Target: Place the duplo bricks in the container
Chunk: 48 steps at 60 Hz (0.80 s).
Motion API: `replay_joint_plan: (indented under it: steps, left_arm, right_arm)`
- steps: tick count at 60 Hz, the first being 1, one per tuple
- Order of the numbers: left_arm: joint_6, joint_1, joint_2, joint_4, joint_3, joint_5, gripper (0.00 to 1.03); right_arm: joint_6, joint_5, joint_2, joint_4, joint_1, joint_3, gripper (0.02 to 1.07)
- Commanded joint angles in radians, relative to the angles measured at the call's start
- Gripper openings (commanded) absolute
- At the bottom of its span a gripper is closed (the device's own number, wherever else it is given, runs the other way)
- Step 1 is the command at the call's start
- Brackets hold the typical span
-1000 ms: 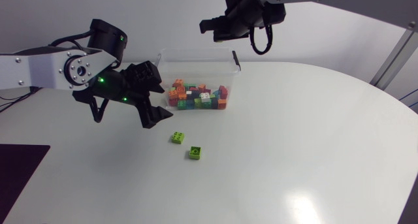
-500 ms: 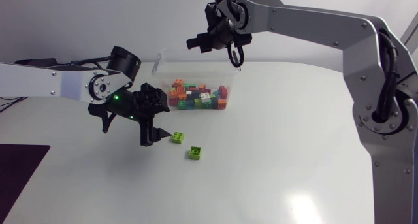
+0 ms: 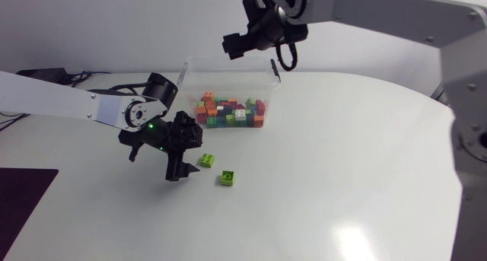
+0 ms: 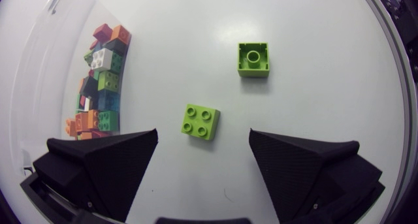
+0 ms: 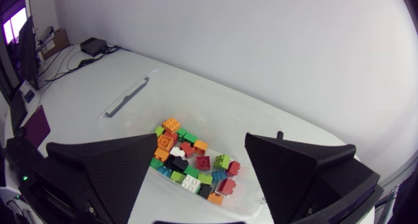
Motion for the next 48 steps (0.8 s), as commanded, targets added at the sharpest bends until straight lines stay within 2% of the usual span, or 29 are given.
replay_joint_plan:
  steps: [1,5,7,9,18,25,30,34,37,40,44,45,48]
  left_arm:
    - [0.051,-0.007,0.044,0.004,0.033,-0.006,0.97]
    - [0.059,-0.011,0.066,0.003,0.056,-0.009,0.97]
    - [0.061,-0.014,0.079,0.001,0.072,-0.015,0.97]
    - [0.062,-0.017,0.089,0.0,0.079,-0.018,0.96]
    - [0.079,-0.028,0.145,-0.01,0.124,-0.032,0.96]
    - [0.096,-0.033,0.181,-0.031,0.156,-0.035,0.93]
    - [0.107,-0.033,0.204,-0.065,0.187,-0.033,0.91]
    - [0.119,-0.031,0.219,-0.091,0.208,-0.033,0.87]
    - [0.12,-0.031,0.225,-0.1,0.219,-0.035,0.85]
    - [0.125,-0.03,0.234,-0.108,0.23,-0.035,0.81]
    - [0.128,-0.03,0.247,-0.122,0.247,-0.035,0.68]
    - [0.13,-0.028,0.254,-0.129,0.257,-0.033,0.58]
    - [0.134,-0.028,0.262,-0.146,0.27,-0.033,0.45]
  right_arm:
    - [-0.051,-0.035,-0.136,0.028,-0.001,-0.105,1.02]
    - [-0.086,-0.076,-0.219,0.053,-0.004,-0.196,1.02]
    - [-0.124,-0.193,-0.254,0.05,-0.009,-0.233,1.02]
    - [-0.141,-0.239,-0.279,0.027,-0.013,-0.251,1.02]
    - [-0.221,-0.295,-0.384,-0.064,-0.021,-0.352,1.02]
    - [-0.316,-0.352,-0.461,-0.059,-0.041,-0.474,1.02]
    - [-0.38,-0.446,-0.479,-0.085,-0.058,-0.506,1.02]
    - [-0.526,-0.452,-0.512,-0.11,-0.047,-0.547,1.02]
    - [-0.558,-0.449,-0.527,-0.105,-0.044,-0.569,1.02]
    - [-0.565,-0.44,-0.53,-0.128,-0.044,-0.567,1.02]
    - [-0.635,-0.417,-0.532,-0.193,-0.047,-0.566,1.02]
    - [-0.664,-0.418,-0.53,-0.219,-0.047,-0.57,1.02]
    - [-0.667,-0.42,-0.507,-0.248,-0.053,-0.561,1.02]
